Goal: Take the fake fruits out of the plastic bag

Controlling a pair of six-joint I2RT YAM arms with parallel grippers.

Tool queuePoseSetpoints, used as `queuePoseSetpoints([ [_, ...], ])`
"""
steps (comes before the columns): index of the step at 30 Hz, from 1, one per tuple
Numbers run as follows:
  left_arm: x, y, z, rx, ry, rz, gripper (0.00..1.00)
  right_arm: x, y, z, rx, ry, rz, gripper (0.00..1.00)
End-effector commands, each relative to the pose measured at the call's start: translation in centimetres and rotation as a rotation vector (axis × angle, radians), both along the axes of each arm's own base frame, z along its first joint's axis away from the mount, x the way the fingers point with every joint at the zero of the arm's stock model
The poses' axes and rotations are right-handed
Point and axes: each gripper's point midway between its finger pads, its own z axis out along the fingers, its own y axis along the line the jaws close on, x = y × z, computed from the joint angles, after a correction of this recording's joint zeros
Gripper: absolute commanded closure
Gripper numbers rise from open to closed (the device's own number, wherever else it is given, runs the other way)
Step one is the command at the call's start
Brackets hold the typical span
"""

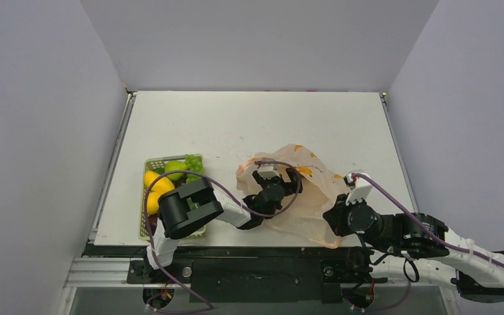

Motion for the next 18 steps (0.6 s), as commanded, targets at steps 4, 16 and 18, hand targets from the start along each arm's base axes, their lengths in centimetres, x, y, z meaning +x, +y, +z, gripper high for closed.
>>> queuePoseSetpoints([
  [4,2.6,-3.1,3.3,-0.041,-0.182,0.015,0.03,0.1,0.9,0.1,0.005,-0.014,0.033,1.00],
  [16,5.8,-7.3,-1.0,-0.002,-0.182,0.120,0.03,-0.7,0.1,-0.2,0.046,0.008,0.040,1.00],
  [18,6.5,-6.7,-1.3,-0.002,-0.181,0.159,0.10,-0.7,0.0,0.1,0.071,0.007,0.032,1.00],
])
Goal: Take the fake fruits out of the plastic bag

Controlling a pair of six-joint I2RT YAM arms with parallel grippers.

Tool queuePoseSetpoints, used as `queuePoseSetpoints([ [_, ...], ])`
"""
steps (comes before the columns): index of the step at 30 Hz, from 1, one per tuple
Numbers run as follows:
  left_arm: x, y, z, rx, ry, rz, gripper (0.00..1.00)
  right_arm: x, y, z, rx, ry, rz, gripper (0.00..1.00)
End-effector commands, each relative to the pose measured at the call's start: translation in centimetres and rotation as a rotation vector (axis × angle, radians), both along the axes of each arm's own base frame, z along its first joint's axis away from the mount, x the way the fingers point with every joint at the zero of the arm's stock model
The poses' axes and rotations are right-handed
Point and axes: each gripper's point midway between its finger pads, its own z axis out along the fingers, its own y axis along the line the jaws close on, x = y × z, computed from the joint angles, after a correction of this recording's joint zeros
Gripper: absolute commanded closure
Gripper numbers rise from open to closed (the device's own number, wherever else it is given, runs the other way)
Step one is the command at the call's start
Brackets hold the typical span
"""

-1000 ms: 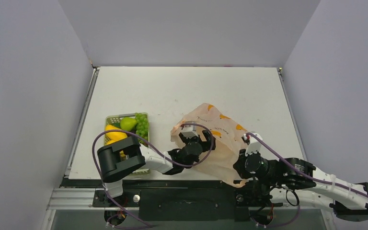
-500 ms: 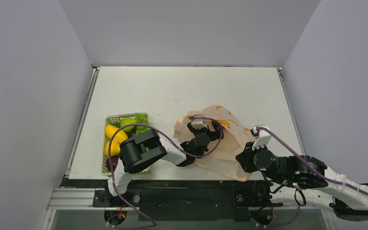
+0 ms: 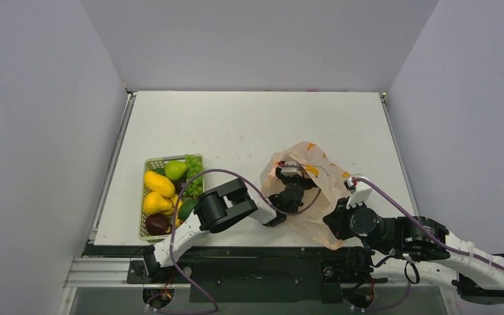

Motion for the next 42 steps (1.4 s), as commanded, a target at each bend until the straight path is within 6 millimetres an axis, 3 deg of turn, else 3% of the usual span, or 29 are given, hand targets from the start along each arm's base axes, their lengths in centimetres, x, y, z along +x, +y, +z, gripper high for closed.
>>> queuePoseSetpoints([
  [1,2.5,0.7,0.7,-0.040,0.000,0.101,0.13,-0.1,-0.1,1.5,0.077,-0.012,-0.011,1.00],
  [6,4.2,-0.5,1.4,-0.063,-0.024,0.042,0.49,-0.3,0.3,0.8,0.065,0.010,-0.003,1.00],
  [9,4.0,-0.1,2.4,-0.109,-0.049,0.034,0.54,-0.3,0.5,0.2,0.057,0.016,-0.002,1.00],
  [14,3.6,1.9,3.5,-0.133,-0.072,0.042,0.74,-0.4,0.6,-0.5,0.038,0.026,0.007,1.00],
  [15,3.3,2.6,2.9,-0.113,-0.065,0.043,0.76,-0.4,0.6,-0.5,0.036,0.026,0.006,1.00],
  [18,2.4,4.4,4.9,-0.159,-0.077,0.051,0.85,-0.4,0.2,-0.7,0.020,0.021,0.008,1.00],
  [19,1.8,5.5,4.3,-0.159,-0.065,0.049,0.91,-0.5,0.0,-0.8,0.018,0.017,0.015,1.00],
  [20,1.2,5.9,6.0,-0.190,-0.075,0.038,0.95,-0.5,0.0,-0.8,0.015,0.016,0.022,1.00],
  [21,0.3,7.1,5.1,-0.178,-0.055,0.029,0.99,-0.6,-0.1,-0.9,0.009,0.010,0.039,1.00],
  [22,-0.4,7.4,7.1,-0.233,-0.058,0.009,1.00,-0.9,0.2,-0.8,0.020,0.013,0.062,1.00],
  [23,-1.4,8.4,6.3,-0.215,-0.035,-0.008,1.00,-1.0,0.3,-0.8,0.018,0.005,0.084,1.00],
  [24,-2.2,8.3,7.9,-0.254,-0.031,-0.054,1.00,-1.1,0.3,-0.8,0.019,0.007,0.095,1.00],
  [25,-3.1,8.5,7.2,-0.239,-0.007,-0.091,1.00,-1.1,0.2,-0.8,0.009,0.003,0.100,1.00],
  [26,-3.6,8.5,7.9,-0.253,0.007,-0.118,0.99,-1.0,0.0,-0.8,0.003,0.001,0.097,1.00],
  [28,-4.4,7.8,8.0,-0.225,0.023,-0.193,0.91,-1.0,-0.3,-0.9,-0.010,0.002,0.087,1.00],
  [29,-4.6,7.5,8.1,-0.215,0.024,-0.213,0.81,-1.0,-0.4,-1.1,-0.022,0.009,0.083,1.00],
  [31,-4.4,7.1,8.1,-0.182,0.019,-0.213,0.65,-1.1,-0.5,-1.3,-0.030,0.018,0.077,1.00],
  [34,-3.5,6.4,7.8,-0.140,0.003,-0.192,0.52,-1.1,-0.5,-1.2,-0.026,0.024,0.071,1.00],
  [38,-1.6,6.8,7.1,-0.065,0.009,-0.082,0.50,-1.0,-0.3,-0.8,-0.005,0.018,0.064,1.00],
  [42,-0.2,8.9,6.1,-0.059,0.070,0.088,0.50,-0.9,-0.2,-0.5,-0.010,0.012,0.065,1.00],
])
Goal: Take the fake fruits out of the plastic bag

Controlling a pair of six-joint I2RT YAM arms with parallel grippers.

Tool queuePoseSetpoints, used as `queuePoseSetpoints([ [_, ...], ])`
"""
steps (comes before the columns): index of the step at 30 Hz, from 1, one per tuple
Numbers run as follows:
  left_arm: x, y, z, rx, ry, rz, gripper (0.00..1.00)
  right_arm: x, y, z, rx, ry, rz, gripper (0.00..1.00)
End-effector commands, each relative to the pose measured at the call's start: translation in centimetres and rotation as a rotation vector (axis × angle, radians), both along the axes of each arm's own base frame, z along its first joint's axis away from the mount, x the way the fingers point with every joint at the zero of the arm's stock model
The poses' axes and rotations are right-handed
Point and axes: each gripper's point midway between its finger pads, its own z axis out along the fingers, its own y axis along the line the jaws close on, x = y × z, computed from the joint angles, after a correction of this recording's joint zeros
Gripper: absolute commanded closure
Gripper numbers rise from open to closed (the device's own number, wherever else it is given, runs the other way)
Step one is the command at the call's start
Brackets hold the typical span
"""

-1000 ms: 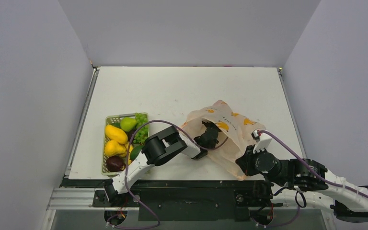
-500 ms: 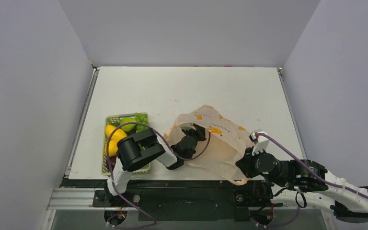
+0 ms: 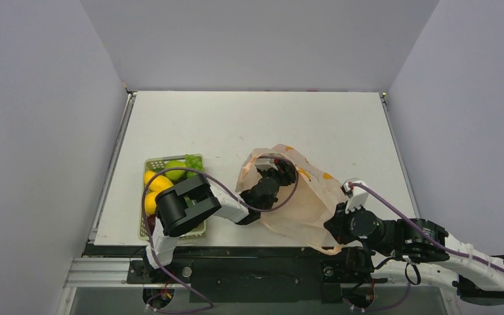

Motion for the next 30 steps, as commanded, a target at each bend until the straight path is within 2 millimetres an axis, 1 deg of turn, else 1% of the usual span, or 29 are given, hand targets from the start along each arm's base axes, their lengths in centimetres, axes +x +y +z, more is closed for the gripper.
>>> queuePoseSetpoints([
  [1,1.9,2.2,-0.6,0.008,0.064,0.194,0.49,0.2,0.4,0.9,0.006,-0.014,0.003,1.00],
  [2,2.3,2.5,-0.6,-0.010,0.075,0.215,0.49,0.3,0.4,0.9,-0.003,-0.015,0.006,1.00],
  [4,2.8,2.4,-1.1,-0.048,0.113,0.212,0.49,0.3,0.5,1.0,-0.009,-0.020,0.012,1.00],
  [5,3.0,2.2,-1.1,-0.080,0.123,0.206,0.35,0.3,0.5,1.0,-0.010,-0.021,0.014,1.00],
  [7,3.1,1.8,-1.1,-0.118,0.119,0.180,0.22,0.4,0.7,1.1,-0.012,-0.027,0.018,1.00],
  [8,3.1,1.5,-1.3,-0.123,0.119,0.167,0.12,0.5,0.8,1.2,-0.014,-0.028,0.022,1.00],
  [9,3.2,1.3,-1.1,-0.148,0.116,0.162,0.06,0.5,0.9,1.3,-0.012,-0.030,0.023,1.00],
  [10,3.2,1.2,-1.3,-0.148,0.119,0.159,0.04,0.5,1.1,1.3,-0.011,-0.030,0.028,1.00],
  [13,3.5,0.6,-1.5,-0.166,0.134,0.160,0.03,0.4,1.5,1.5,-0.007,-0.026,0.039,1.00],
  [14,3.6,0.6,-1.9,-0.164,0.137,0.172,0.03,0.3,1.7,1.7,0.002,-0.024,0.044,1.00],
  [15,3.9,0.4,-1.7,-0.175,0.133,0.178,0.03,0.3,1.8,1.6,0.003,-0.023,0.048,1.00],
  [16,4.1,0.6,-2.2,-0.169,0.133,0.201,0.03,0.3,1.9,1.6,0.005,-0.020,0.052,1.00],
  [17,4.4,0.4,-1.9,-0.183,0.127,0.210,0.03,0.2,2.0,1.5,0.004,-0.018,0.056,1.00],
  [18,4.7,0.6,-2.5,-0.180,0.125,0.231,0.03,0.1,2.1,1.4,0.006,-0.013,0.063,1.00],
  [19,5.2,0.4,-1.9,-0.191,0.100,0.246,0.03,0.1,2.2,1.1,0.001,-0.010,0.067,1.00],
  [20,5.5,0.4,-2.6,-0.175,0.090,0.254,0.03,-0.1,2.3,1.0,-0.001,-0.003,0.075,1.00],
  [21,6.0,0.2,-2.3,-0.186,0.078,0.269,0.03,-0.2,2.5,0.9,-0.001,0.003,0.083,1.00],
  [23,6.8,-0.5,-3.2,-0.156,0.072,0.275,0.03,-0.3,2.6,0.9,-0.001,0.006,0.088,1.00],
  [27,8.0,-2.9,-4.8,-0.023,0.048,0.231,0.03,-0.2,2.7,1.5,0.013,-0.001,0.093,1.00],
  [29,8.4,-3.8,-5.1,-0.013,0.048,0.179,0.03,-0.3,2.8,1.7,0.017,-0.002,0.099,1.00],
  [30,8.4,-3.7,-5.2,-0.022,0.053,0.172,0.06,-0.4,2.9,1.7,0.016,-0.002,0.107,1.00],
])
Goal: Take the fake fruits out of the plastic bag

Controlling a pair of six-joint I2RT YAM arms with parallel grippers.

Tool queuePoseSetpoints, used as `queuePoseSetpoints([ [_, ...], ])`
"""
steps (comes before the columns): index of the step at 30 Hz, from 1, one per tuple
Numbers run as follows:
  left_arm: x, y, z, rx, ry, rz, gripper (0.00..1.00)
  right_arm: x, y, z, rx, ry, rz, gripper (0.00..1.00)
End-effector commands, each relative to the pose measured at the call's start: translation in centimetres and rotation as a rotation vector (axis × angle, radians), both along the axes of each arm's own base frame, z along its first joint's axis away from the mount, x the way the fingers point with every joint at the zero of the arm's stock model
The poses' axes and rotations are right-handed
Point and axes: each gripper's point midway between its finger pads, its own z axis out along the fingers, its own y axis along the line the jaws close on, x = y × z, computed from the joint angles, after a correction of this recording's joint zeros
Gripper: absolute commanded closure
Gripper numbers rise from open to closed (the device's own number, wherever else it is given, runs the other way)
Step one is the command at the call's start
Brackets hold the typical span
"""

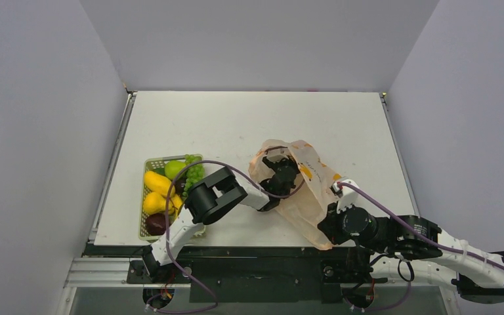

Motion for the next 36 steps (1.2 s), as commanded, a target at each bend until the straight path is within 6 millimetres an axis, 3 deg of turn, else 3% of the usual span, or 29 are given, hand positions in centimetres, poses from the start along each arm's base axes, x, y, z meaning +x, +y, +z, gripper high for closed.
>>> queuePoseSetpoints([
  [1,1.0,-0.3,0.4,0.037,-0.023,-0.049,0.08,-0.2,1.5,1.5,0.046,-0.009,0.048,1.00],
  [4,-0.1,1.7,1.4,-0.081,-0.052,-0.045,0.09,-0.6,2.4,0.7,0.015,-0.017,0.139,1.00],
  [5,-0.5,1.7,2.9,-0.114,-0.068,-0.073,0.09,-1.0,3.4,0.8,0.034,-0.015,0.188,1.00],
  [6,-1.3,2.5,2.6,-0.121,-0.065,-0.085,0.09,-1.4,3.8,0.5,0.015,-0.024,0.246,1.00],
  [7,-2.0,2.5,4.3,-0.147,-0.079,-0.119,0.09,-2.9,5.2,0.9,0.060,0.003,0.342,1.00],
  [8,-3.4,3.0,3.3,-0.124,-0.053,-0.149,0.09,-4.4,5.9,1.0,0.078,0.019,0.423,1.00],
  [9,-4.4,3.1,5.1,-0.145,-0.065,-0.161,0.09,-5.5,6.5,1.1,0.102,0.034,0.473,1.00],
  [10,-6.6,3.3,4.0,-0.097,-0.046,-0.190,0.09,-7.0,6.6,1.2,0.121,0.052,0.520,1.00],
  [11,-7.5,4.1,5.2,-0.097,-0.064,-0.163,0.08,-6.6,6.0,0.5,0.091,0.037,0.488,1.00],
  [12,-9.4,5.3,4.1,-0.038,-0.058,-0.129,0.06,-6.9,5.7,0.1,0.082,0.055,0.461,1.00],
  [15,-11.5,6.7,4.0,-0.021,-0.088,-0.114,0.03,-4.6,3.5,-1.3,-0.009,0.023,0.297,1.00],
  [19,-11.9,7.8,3.0,-0.061,-0.066,-0.088,0.03,-3.6,3.1,-0.3,0.060,0.010,0.197,1.00],
  [26,-11.0,8.4,2.0,0.073,-0.032,0.025,0.03,-3.7,3.1,-1.2,0.005,0.013,0.210,1.00],
  [32,-9.1,6.5,0.7,0.092,-0.057,0.047,0.03,-4.0,4.3,-1.0,-0.018,0.007,0.256,1.00],
  [33,-8.9,6.2,1.7,0.063,-0.092,0.046,0.03,-4.1,4.4,-1.0,-0.021,0.007,0.261,1.00],
  [36,-8.3,5.3,2.1,0.019,-0.133,0.036,0.03,-4.1,4.6,-0.7,-0.009,0.003,0.265,1.00],
])
